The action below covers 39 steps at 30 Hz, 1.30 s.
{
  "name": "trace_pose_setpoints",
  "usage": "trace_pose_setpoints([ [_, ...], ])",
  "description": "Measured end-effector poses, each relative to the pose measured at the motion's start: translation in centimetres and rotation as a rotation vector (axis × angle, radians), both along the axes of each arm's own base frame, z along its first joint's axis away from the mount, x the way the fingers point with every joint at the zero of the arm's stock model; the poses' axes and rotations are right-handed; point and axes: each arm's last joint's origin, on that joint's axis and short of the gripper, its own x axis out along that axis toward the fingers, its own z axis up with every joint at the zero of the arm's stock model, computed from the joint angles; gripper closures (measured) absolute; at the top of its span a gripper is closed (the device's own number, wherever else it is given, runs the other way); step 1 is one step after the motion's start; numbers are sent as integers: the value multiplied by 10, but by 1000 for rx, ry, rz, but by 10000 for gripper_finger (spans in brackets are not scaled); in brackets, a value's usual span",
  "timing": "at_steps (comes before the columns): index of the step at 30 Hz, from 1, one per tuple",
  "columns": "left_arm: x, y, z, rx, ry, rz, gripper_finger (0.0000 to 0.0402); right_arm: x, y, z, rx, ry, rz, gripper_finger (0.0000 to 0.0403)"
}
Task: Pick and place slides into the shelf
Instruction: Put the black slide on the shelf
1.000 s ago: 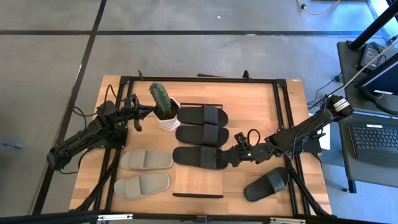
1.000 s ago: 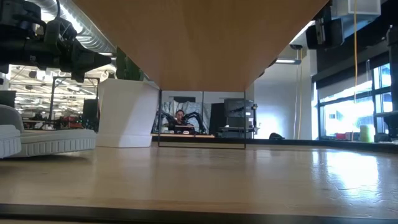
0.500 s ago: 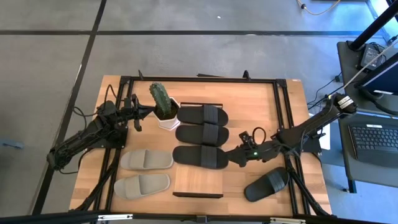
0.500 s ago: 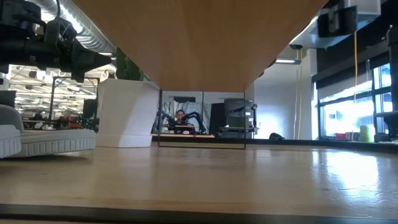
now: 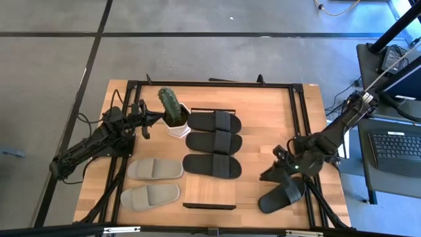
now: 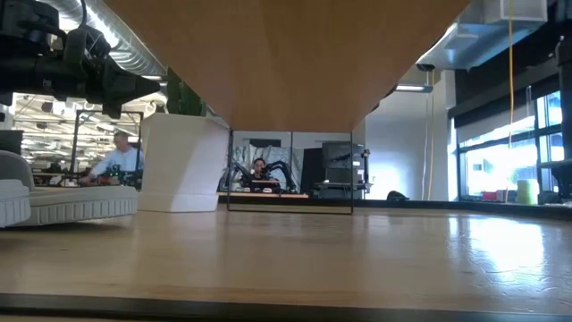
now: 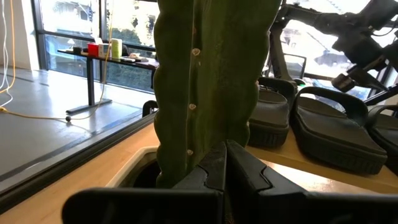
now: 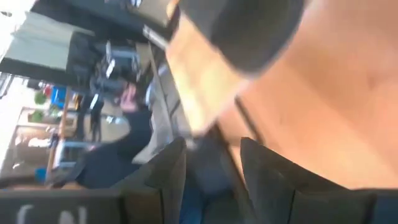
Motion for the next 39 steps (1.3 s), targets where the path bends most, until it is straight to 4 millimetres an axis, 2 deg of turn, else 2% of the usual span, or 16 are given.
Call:
trace_pose_setpoints([
  [4,0,0,0,0,0,0,401,-10,5,-6,85,127,-2,249],
  [12,0,0,0,0,0,1,401,-33,-1,-32,131,534,-135,249],
  [28,0,0,0,0,0,0,401,-55,-12,-45,137,942,-200,249],
  [39,0,0,0,0,0,1,401,-52,-6,-59,51,1071,-222,249],
])
